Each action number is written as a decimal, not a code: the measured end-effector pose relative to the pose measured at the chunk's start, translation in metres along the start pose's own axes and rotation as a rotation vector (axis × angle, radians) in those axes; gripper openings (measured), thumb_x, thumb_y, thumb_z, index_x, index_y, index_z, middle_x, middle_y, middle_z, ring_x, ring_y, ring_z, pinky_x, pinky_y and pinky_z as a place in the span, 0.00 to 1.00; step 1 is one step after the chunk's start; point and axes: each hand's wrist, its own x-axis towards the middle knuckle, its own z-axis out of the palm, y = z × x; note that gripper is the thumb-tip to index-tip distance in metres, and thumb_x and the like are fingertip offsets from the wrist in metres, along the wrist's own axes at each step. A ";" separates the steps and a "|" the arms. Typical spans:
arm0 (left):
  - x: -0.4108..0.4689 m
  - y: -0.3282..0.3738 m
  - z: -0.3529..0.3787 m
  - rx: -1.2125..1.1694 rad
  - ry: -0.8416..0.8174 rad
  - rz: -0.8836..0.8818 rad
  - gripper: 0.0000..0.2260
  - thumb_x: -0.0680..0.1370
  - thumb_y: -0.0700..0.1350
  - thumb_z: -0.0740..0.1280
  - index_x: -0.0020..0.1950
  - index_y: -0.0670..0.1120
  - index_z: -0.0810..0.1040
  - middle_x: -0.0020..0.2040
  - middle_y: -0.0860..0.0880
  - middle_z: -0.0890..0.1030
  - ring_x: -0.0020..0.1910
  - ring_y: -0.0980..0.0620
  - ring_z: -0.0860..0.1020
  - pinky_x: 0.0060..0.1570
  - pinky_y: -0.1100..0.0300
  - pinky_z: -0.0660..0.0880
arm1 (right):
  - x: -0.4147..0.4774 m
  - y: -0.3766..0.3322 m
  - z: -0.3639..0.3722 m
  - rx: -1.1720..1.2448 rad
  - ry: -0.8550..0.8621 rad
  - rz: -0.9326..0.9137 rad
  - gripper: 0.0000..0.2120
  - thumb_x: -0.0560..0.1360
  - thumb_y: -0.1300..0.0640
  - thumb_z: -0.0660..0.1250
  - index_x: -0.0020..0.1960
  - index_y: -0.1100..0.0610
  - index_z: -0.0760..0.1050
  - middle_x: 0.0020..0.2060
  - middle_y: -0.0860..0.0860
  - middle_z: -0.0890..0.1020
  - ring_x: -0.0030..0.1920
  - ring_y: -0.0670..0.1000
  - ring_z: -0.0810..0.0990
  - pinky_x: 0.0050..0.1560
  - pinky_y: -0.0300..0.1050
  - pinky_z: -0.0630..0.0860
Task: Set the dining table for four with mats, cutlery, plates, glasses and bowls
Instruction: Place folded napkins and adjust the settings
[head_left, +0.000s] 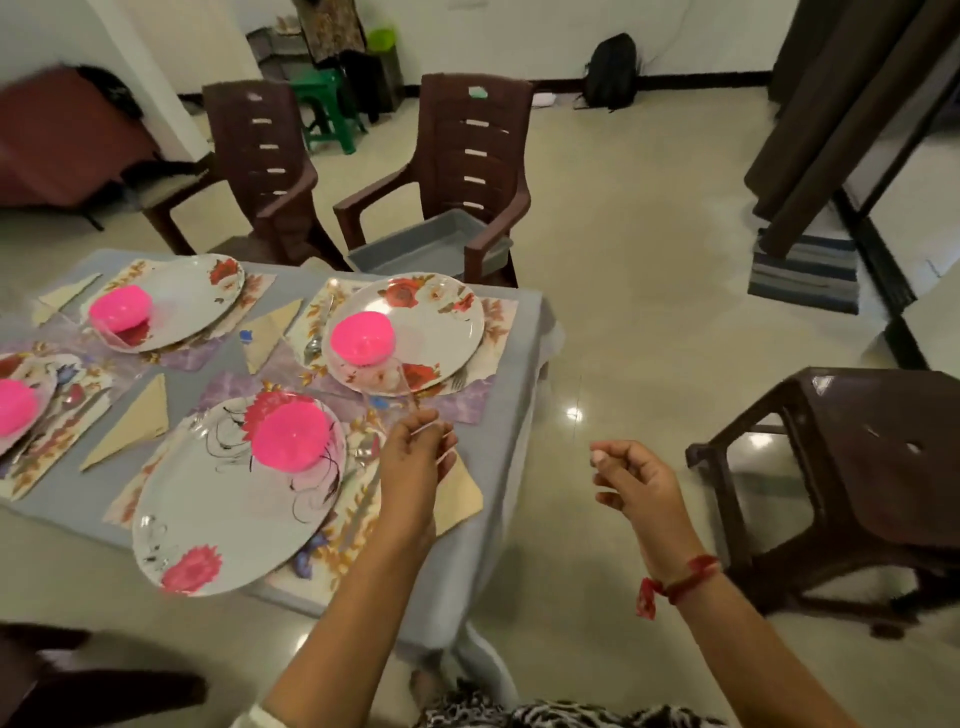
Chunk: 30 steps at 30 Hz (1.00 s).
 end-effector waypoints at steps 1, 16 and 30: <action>-0.009 -0.003 0.008 0.004 0.031 0.008 0.06 0.79 0.38 0.61 0.47 0.48 0.75 0.42 0.48 0.79 0.43 0.53 0.78 0.46 0.61 0.74 | 0.000 -0.001 -0.008 -0.003 -0.032 0.015 0.03 0.76 0.61 0.66 0.48 0.57 0.78 0.42 0.53 0.78 0.42 0.49 0.77 0.40 0.41 0.77; -0.053 -0.004 0.043 -0.022 0.262 0.110 0.06 0.80 0.38 0.62 0.47 0.48 0.74 0.46 0.47 0.78 0.47 0.50 0.77 0.48 0.59 0.75 | 0.007 -0.030 -0.057 -0.009 -0.202 -0.024 0.03 0.76 0.60 0.66 0.47 0.56 0.78 0.40 0.52 0.77 0.41 0.48 0.76 0.41 0.38 0.76; -0.066 -0.016 -0.061 -0.194 0.644 0.129 0.05 0.80 0.38 0.62 0.52 0.46 0.75 0.45 0.48 0.79 0.44 0.53 0.77 0.45 0.60 0.75 | 0.016 -0.017 0.034 -0.175 -0.516 0.012 0.04 0.76 0.60 0.66 0.49 0.59 0.78 0.38 0.53 0.78 0.39 0.46 0.76 0.39 0.37 0.76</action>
